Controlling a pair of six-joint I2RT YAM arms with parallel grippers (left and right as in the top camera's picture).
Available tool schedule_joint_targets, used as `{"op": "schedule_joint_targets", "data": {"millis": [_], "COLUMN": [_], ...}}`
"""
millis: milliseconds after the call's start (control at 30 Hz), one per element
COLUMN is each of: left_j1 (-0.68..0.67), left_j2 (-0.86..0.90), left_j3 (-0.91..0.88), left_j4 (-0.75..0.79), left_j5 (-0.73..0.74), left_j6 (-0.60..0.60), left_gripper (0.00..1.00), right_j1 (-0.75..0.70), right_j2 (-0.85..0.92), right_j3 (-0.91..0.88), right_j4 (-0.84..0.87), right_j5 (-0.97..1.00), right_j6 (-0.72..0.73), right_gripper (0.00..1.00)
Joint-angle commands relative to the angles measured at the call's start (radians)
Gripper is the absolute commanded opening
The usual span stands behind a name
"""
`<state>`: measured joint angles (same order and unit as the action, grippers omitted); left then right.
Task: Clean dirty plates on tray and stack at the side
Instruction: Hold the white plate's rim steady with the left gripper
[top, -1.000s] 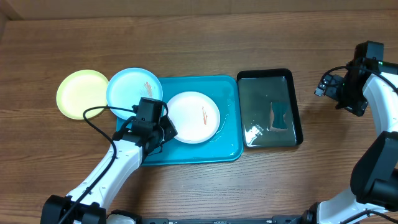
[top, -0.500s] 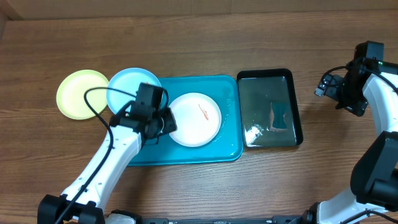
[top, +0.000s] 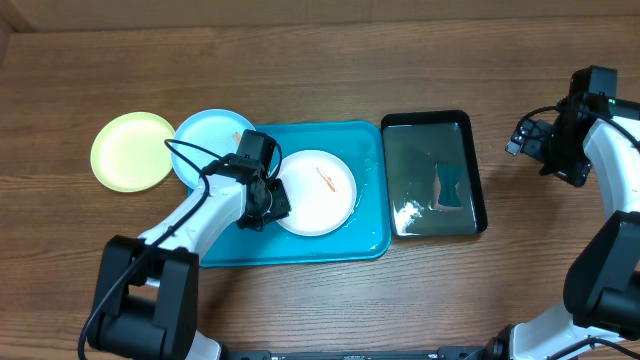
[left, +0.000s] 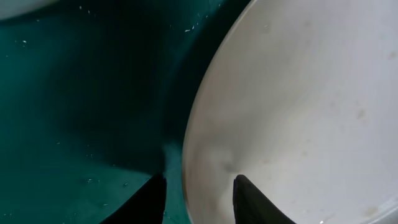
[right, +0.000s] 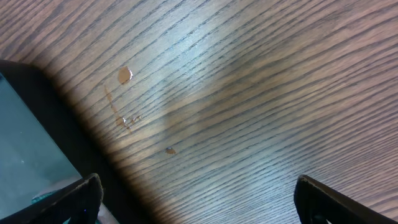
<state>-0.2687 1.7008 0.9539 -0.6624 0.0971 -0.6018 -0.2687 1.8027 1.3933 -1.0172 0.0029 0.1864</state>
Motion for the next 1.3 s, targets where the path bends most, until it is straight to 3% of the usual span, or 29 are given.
{"op": "schedule_joint_targets", "data": {"millis": [0, 167, 433, 733, 1133, 1267], "left_j1": [-0.006, -0.006, -0.005, 0.018, 0.02, 0.019], "left_j2": [0.017, 0.017, 0.016, 0.003, 0.003, 0.003], "left_j3": [0.01, 0.01, 0.012, 0.055, 0.06, 0.06], "left_j4": [0.002, 0.014, 0.023, -0.041, -0.041, -0.041], "left_j5": [0.012, 0.011, 0.02, 0.033, 0.024, 0.019], "left_j6": [-0.015, -0.015, -0.015, 0.005, 0.004, 0.004], "left_gripper": [0.3, 0.23, 0.28, 0.18, 0.17, 0.12], "right_j1": [-0.005, -0.005, -0.005, -0.005, -0.005, -0.005], "right_j2": [-0.006, -0.006, -0.006, -0.006, -0.006, -0.006], "right_j3": [0.021, 0.021, 0.021, 0.021, 0.021, 0.021], "right_j4": [0.002, 0.002, 0.002, 0.002, 0.002, 0.002], "right_j5": [-0.005, -0.005, -0.005, -0.005, -0.005, -0.005], "right_j6": [0.004, 0.004, 0.004, 0.004, 0.004, 0.004], "right_gripper": [1.0, 1.0, 1.0, 1.0, 1.0, 1.0]}}
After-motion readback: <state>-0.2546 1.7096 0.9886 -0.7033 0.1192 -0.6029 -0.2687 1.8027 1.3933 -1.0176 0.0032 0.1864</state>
